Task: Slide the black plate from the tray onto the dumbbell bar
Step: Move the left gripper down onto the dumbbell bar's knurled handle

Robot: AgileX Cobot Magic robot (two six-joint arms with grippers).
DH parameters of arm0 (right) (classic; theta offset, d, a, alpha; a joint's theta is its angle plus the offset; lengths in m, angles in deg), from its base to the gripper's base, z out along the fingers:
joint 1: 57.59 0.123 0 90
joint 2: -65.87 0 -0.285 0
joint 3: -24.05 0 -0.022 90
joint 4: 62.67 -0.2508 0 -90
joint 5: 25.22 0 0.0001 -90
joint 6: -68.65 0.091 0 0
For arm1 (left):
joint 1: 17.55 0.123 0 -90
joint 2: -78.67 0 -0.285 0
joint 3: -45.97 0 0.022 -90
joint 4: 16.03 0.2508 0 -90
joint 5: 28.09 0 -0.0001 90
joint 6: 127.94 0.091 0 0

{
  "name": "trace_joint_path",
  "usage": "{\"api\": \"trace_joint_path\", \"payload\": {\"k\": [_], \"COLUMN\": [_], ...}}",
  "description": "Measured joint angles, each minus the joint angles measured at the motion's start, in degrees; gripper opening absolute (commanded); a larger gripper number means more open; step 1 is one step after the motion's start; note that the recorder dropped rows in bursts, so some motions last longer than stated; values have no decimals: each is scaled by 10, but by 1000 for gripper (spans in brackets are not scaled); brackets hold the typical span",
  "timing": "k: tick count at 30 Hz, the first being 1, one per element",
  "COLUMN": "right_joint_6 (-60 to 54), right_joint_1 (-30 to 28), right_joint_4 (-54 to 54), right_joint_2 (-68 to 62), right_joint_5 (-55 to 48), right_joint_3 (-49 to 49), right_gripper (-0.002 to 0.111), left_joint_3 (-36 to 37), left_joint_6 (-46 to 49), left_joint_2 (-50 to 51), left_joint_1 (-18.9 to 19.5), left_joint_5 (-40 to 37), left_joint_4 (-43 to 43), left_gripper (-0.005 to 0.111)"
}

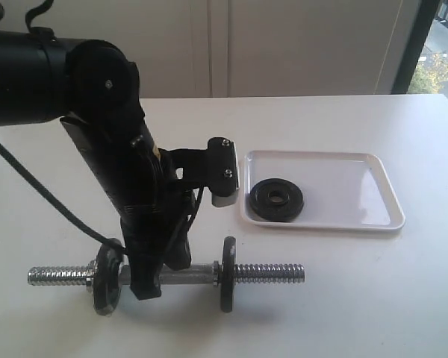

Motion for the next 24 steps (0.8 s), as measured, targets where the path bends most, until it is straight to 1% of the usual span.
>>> {"api": "trace_joint_path", "payload": {"k": [1, 3, 5, 7, 9, 10, 11, 13, 20, 24], "right_joint_6": [0, 0, 0, 0, 0, 0, 0, 0, 0, 0], "right_joint_1": [0, 0, 0, 0, 0, 0, 0, 0, 0, 0], "right_joint_4": [0, 0, 0, 0, 0, 0, 0, 0, 0, 0], "right_joint_2": [0, 0, 0, 0, 0, 0, 0, 0, 0, 0], "right_joint_5": [0, 0, 0, 0, 0, 0, 0, 0, 0, 0], "right_joint_3": [0, 0, 0, 0, 0, 0, 0, 0, 0, 0], "right_gripper": [0, 0, 0, 0, 0, 0, 0, 0, 0, 0], "left_joint_3": [0, 0, 0, 0, 0, 0, 0, 0, 5, 10], "left_joint_6": [7, 20, 40, 59, 70, 73, 74, 74, 63, 56], "left_joint_2": [4, 11, 20, 28, 38, 43, 47, 55, 76, 91], "left_joint_1": [0, 0, 0, 0, 0, 0, 0, 0, 0, 0], "left_joint_5": [2, 11, 18, 25, 36, 42, 49, 58, 86, 86], "left_joint_4": [1, 2, 2, 3, 5, 6, 6, 6, 25, 41], "left_gripper": [8, 22, 41, 68, 89, 96, 100, 101, 93, 91]}}
